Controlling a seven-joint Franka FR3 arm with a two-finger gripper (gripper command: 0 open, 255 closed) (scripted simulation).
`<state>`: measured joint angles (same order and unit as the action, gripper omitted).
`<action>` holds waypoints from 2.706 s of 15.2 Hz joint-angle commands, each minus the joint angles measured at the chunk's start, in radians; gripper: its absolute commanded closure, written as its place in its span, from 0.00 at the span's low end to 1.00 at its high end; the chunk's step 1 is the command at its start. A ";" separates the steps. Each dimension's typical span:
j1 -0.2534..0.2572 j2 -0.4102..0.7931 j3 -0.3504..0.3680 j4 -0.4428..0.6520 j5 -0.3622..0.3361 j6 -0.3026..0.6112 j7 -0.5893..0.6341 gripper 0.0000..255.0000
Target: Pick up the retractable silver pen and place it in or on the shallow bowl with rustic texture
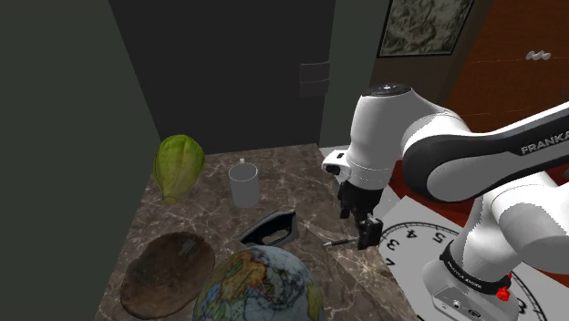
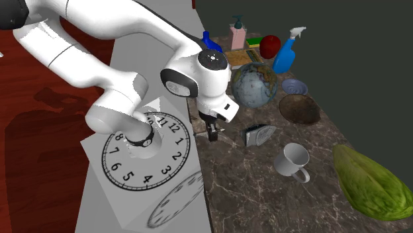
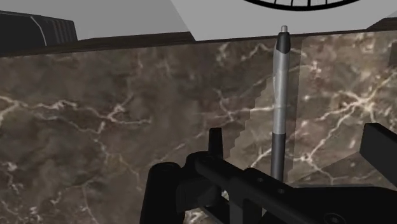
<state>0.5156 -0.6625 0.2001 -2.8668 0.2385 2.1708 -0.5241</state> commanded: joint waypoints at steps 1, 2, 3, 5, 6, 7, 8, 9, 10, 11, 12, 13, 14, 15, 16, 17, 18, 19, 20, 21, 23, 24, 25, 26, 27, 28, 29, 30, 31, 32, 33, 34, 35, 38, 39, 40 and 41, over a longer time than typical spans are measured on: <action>0.005 0.020 0.006 -0.019 0.008 0.039 -0.002 0.00; 0.006 0.031 0.009 -0.027 0.011 0.058 -0.003 0.00; 0.009 0.049 0.013 -0.038 0.016 0.088 -0.004 0.00; 0.009 0.049 0.013 -0.039 0.016 0.088 -0.004 0.00; 0.009 0.049 0.013 -0.038 0.016 0.088 -0.004 0.00; 0.009 0.049 0.013 -0.038 0.016 0.088 -0.004 0.00; 0.009 0.049 0.013 -0.038 0.016 0.088 -0.004 0.00; 0.009 0.049 0.013 -0.038 0.016 0.088 -0.004 0.00; 0.009 0.049 0.013 -0.038 0.016 0.088 -0.004 0.00; 0.009 0.049 0.013 -0.038 0.016 0.088 -0.004 0.00; 0.009 0.049 0.013 -0.038 0.016 0.088 -0.004 1.00; 0.009 0.049 0.013 -0.038 0.016 0.088 -0.004 1.00; 0.009 0.049 0.013 -0.038 0.016 0.088 -0.004 1.00; 0.008 0.048 0.012 -0.039 0.016 0.087 -0.005 1.00; 0.008 0.048 0.012 -0.035 0.015 0.085 -0.004 1.00; 0.008 0.049 0.011 -0.036 0.015 0.085 -0.005 1.00; 0.008 0.049 0.012 -0.035 0.015 0.086 -0.005 1.00; 0.008 0.049 0.012 -0.036 0.015 0.086 -0.005 1.00; 0.008 0.049 0.012 -0.036 0.015 0.086 -0.005 1.00; 0.009 0.049 0.012 -0.038 0.016 0.088 -0.004 1.00; 0.007 0.025 0.008 -0.024 0.010 0.050 -0.001 1.00; 0.007 0.013 0.006 -0.016 0.008 0.031 0.001 1.00; 0.006 0.002 0.004 -0.008 0.005 0.012 0.002 1.00; 0.005 -0.008 0.002 0.000 0.002 -0.007 0.004 1.00; 0.004 -0.018 0.000 0.008 0.000 -0.025 0.005 1.00; 0.003 -0.027 -0.002 0.017 -0.003 -0.043 0.007 1.00; 0.002 -0.036 -0.004 0.026 -0.006 -0.060 0.008 1.00; 0.001 -0.045 -0.006 0.035 -0.008 -0.078 0.010 1.00; 0.001 -0.053 -0.008 0.044 -0.011 -0.095 0.011 1.00; 0.000 -0.060 -0.009 0.054 -0.013 -0.112 0.012 1.00; -0.001 -0.067 -0.011 0.063 -0.016 -0.129 0.014 1.00; -0.002 -0.074 -0.013 0.073 -0.018 -0.145 0.015 1.00; -0.003 -0.080 -0.015 0.084 -0.020 -0.162 0.016 1.00; -0.005 -0.096 -0.021 0.115 -0.027 -0.209 0.020 1.00; -0.006 -0.101 -0.023 0.126 -0.029 -0.225 0.021 1.00; -0.006 -0.105 -0.025 0.138 -0.031 -0.240 0.022 1.00; -0.007 -0.109 -0.027 0.149 -0.033 -0.255 0.023 1.00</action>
<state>0.5093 -0.7684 0.1751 -2.7278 0.2072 1.9288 -0.5016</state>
